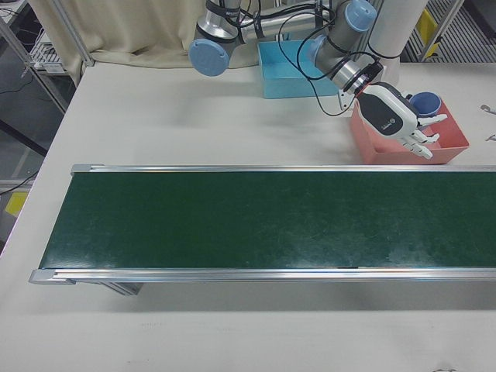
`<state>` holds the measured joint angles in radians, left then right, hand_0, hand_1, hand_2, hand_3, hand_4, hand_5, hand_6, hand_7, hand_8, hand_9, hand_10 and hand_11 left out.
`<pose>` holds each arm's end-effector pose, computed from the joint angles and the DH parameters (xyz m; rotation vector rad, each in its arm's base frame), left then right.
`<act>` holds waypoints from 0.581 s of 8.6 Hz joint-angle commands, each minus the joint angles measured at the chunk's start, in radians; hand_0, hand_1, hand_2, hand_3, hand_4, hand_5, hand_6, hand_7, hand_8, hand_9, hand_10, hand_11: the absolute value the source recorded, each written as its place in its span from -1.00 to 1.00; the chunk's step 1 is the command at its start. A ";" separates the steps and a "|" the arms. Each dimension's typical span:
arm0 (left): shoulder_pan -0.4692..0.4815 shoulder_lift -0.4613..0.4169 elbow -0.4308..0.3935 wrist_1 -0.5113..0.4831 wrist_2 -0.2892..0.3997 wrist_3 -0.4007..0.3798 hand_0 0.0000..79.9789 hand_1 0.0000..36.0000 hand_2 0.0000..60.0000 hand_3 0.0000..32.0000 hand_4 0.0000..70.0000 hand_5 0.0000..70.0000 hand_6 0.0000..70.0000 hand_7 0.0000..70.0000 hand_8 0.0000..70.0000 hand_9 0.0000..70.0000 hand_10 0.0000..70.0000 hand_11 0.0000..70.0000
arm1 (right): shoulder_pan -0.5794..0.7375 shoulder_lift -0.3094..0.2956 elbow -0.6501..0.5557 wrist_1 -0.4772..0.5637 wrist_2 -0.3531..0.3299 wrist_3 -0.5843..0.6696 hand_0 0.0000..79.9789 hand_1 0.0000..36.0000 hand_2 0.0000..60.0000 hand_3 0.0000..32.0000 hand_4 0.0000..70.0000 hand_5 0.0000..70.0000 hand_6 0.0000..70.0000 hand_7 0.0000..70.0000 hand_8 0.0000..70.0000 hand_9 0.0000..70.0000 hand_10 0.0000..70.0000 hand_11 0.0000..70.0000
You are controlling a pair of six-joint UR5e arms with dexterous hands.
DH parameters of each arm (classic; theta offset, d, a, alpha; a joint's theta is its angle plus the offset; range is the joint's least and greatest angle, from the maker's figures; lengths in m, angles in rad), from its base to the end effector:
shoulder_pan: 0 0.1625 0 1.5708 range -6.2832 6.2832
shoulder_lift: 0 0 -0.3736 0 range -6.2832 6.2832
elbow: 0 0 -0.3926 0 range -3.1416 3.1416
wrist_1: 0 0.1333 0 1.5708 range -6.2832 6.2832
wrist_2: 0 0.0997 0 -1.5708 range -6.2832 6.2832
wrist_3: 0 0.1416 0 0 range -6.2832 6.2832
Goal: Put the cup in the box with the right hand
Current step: 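Open the right hand to release the cup into the pink tray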
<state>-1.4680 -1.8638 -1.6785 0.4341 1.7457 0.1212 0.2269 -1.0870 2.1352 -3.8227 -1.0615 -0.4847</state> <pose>-0.0460 -0.6134 0.4713 -0.1629 2.0020 -2.0358 -0.4620 -0.3143 0.2017 -0.5358 -2.0752 1.3195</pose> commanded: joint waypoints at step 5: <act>0.000 0.000 0.000 0.000 0.000 0.000 -1.00 -1.00 -1.00 -1.00 -1.00 -1.00 -1.00 -1.00 -1.00 -1.00 -1.00 -1.00 | -0.009 0.012 0.000 0.000 0.000 0.000 0.67 0.38 -0.98 -1.00 -0.09 -0.79 -0.71 0.19 -0.97 -0.80 -0.87 -0.73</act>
<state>-1.4680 -1.8638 -1.6782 0.4341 1.7457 0.1213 0.2207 -1.0800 2.1353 -3.8227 -1.0615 -0.4848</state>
